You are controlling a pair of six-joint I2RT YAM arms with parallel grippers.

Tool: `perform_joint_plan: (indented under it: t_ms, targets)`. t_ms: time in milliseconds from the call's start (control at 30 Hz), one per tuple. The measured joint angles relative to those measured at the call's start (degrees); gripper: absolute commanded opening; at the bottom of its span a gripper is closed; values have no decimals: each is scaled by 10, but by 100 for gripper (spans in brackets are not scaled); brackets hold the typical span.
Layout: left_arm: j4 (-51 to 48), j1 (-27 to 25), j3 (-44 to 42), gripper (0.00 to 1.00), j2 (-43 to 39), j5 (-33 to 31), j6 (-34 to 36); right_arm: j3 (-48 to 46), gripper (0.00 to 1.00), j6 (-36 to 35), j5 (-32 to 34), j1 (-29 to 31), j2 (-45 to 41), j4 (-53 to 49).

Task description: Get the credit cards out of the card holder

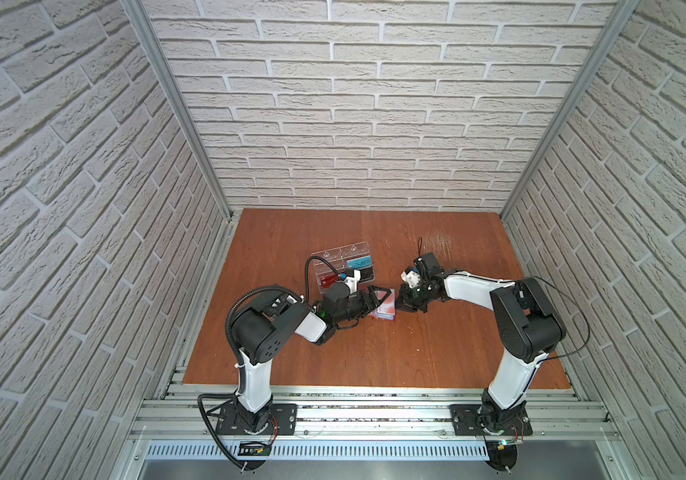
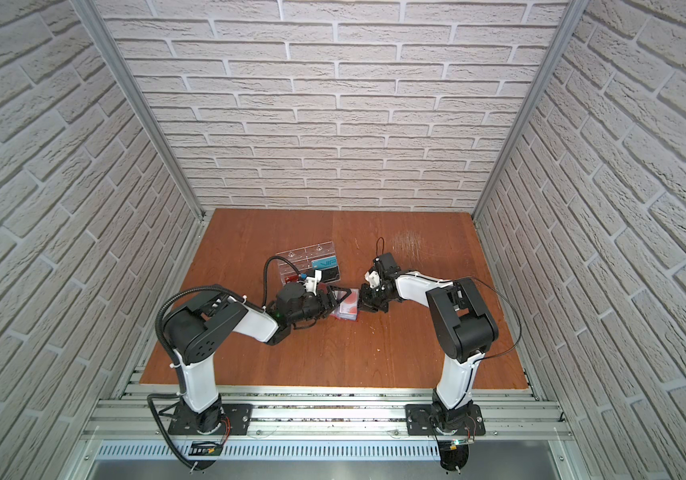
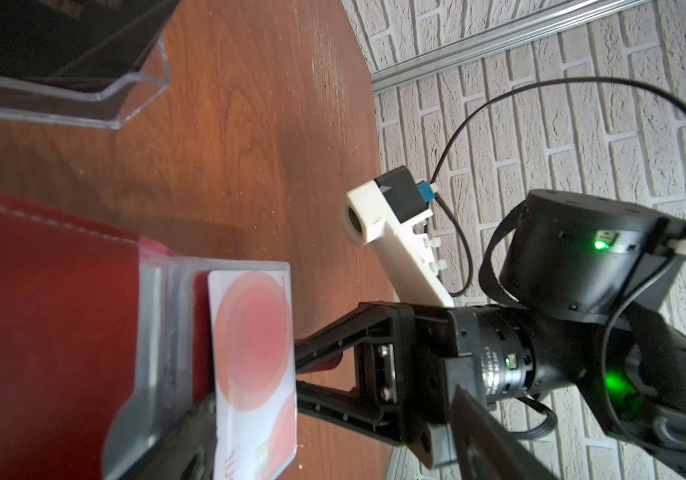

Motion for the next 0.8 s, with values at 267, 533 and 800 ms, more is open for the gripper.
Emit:
perform_joint_plan:
  t_ms: [267,533,800]
  targets:
    - [2,-2,0,84,0,0,0,1,9,-11,2,0,-1,-3]
    - [4,-2,0,79,0,5,4,1,10,-26,0,-1,-1,-3]
    - [4,-2,0,73,0,18,23,3,17,-49,2,-6,-1,-12]
